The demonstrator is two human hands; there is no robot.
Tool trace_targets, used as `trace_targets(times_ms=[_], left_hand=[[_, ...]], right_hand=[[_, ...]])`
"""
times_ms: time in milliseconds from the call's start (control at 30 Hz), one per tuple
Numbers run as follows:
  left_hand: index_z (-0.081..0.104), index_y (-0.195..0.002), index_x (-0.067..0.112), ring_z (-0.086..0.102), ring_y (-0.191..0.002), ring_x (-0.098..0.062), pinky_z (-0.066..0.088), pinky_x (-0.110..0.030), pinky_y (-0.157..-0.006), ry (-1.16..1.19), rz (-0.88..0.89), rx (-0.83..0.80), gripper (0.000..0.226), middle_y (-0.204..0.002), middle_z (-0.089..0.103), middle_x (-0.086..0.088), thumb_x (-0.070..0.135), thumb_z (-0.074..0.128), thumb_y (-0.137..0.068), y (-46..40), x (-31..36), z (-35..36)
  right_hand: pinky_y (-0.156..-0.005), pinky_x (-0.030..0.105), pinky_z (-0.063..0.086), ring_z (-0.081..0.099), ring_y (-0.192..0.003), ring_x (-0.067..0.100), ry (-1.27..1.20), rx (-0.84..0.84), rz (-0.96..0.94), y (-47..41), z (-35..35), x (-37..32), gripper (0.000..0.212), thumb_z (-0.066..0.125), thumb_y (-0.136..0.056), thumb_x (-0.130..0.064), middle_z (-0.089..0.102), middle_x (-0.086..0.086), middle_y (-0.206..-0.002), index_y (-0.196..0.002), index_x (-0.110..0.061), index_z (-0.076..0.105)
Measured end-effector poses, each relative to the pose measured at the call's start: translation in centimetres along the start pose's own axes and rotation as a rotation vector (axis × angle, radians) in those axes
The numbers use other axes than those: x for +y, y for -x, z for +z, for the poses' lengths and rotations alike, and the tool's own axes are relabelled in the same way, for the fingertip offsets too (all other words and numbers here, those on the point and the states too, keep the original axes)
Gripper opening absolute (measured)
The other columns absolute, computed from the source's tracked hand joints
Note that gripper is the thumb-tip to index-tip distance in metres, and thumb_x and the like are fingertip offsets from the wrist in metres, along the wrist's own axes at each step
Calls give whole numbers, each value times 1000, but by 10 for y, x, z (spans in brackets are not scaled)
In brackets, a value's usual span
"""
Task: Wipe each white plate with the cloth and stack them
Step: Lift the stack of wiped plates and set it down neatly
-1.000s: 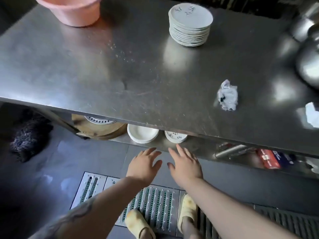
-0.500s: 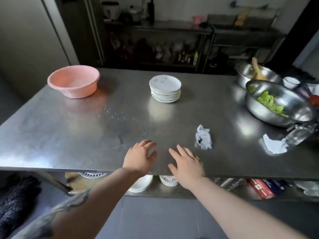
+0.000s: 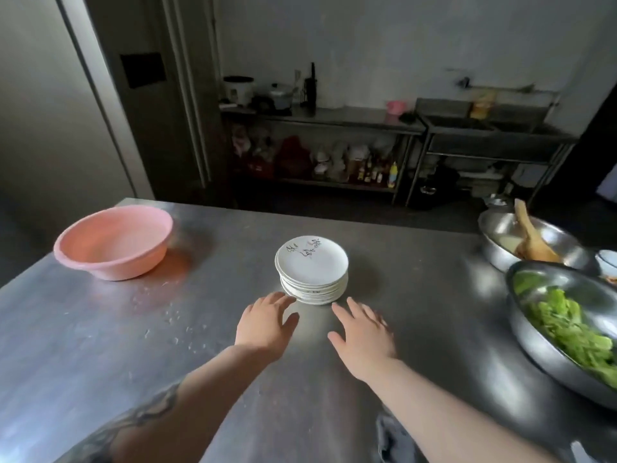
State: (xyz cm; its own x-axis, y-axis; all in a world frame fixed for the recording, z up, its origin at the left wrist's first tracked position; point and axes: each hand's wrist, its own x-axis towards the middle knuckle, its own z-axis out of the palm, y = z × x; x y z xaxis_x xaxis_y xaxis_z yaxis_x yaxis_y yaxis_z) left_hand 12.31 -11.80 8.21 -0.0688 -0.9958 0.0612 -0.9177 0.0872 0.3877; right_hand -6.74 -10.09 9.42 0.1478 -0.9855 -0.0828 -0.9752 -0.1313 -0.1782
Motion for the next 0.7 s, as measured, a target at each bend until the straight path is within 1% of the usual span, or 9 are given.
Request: trace_targets(times_ms=[100, 267, 333, 433, 567, 633, 700], left_hand=[[49, -140, 31, 44, -131, -15, 30, -28, -107, -2, -26, 31, 43, -146, 46, 11, 41, 46, -99, -42, 1, 2], [49, -139, 32, 44, -130, -16, 30, -28, -107, -27, -82, 7, 42, -146, 45, 11, 42, 46, -98, -99, -13, 13], [47, -141, 32, 41, -133, -18, 29, -29, -108, -24, -82, -17, 44, -149, 42, 8, 42, 46, -98, -122, -18, 17], [38, -146, 32, 36, -137, -19, 29, -31, -110, 1, -91, -42, 51, -155, 33, 7, 43, 46, -98, -149, -27, 28], [26, -152, 32, 35, -139, -20, 33, -34, -110, 108, -144, -42, 63, -158, 26, 10, 43, 51, -95, -180, -45, 38], [24, -153, 31, 36, -139, -18, 35, -35, -109, 185, -184, -62, 68, -158, 26, 10, 44, 54, -94, -192, -56, 43], [24, -153, 32, 39, -137, -16, 37, -35, -108, 284, -189, -104, 70, -156, 30, 11, 47, 56, -93, -198, -69, 51]], right_hand=[[-115, 36, 16, 16, -142, 16, 1, 22, -3, -47, -11, 15, 56, 39, -98, -44, 16, -6, -157, -149, -34, 20], [-112, 37, 22, 20, -140, 18, 25, 21, 7, -110, -19, 27, 54, 38, -98, -44, 21, -5, -154, -148, -33, 22], [-110, 37, 24, 24, -138, 20, 33, 14, 25, -132, -17, 31, 52, 37, -98, -44, 23, -3, -153, -147, -31, 24], [-107, 36, 28, 26, -137, 21, 37, -4, 70, -156, -10, 35, 56, 35, -98, -48, 22, -2, -155, -149, -29, 20], [-110, 34, 26, 22, -141, 23, -66, -47, 149, -189, -2, 43, 68, 35, -97, -55, 18, -2, -158, -152, -24, 10], [-109, 33, 26, 26, -140, 24, -125, -73, 198, -203, 4, 45, 74, 37, -94, -59, 23, 0, -157, -153, -23, 9], [-105, 34, 30, 32, -136, 26, -201, -104, 256, -213, 15, 47, 79, 42, -91, -62, 33, 4, -151, -153, -25, 9]])
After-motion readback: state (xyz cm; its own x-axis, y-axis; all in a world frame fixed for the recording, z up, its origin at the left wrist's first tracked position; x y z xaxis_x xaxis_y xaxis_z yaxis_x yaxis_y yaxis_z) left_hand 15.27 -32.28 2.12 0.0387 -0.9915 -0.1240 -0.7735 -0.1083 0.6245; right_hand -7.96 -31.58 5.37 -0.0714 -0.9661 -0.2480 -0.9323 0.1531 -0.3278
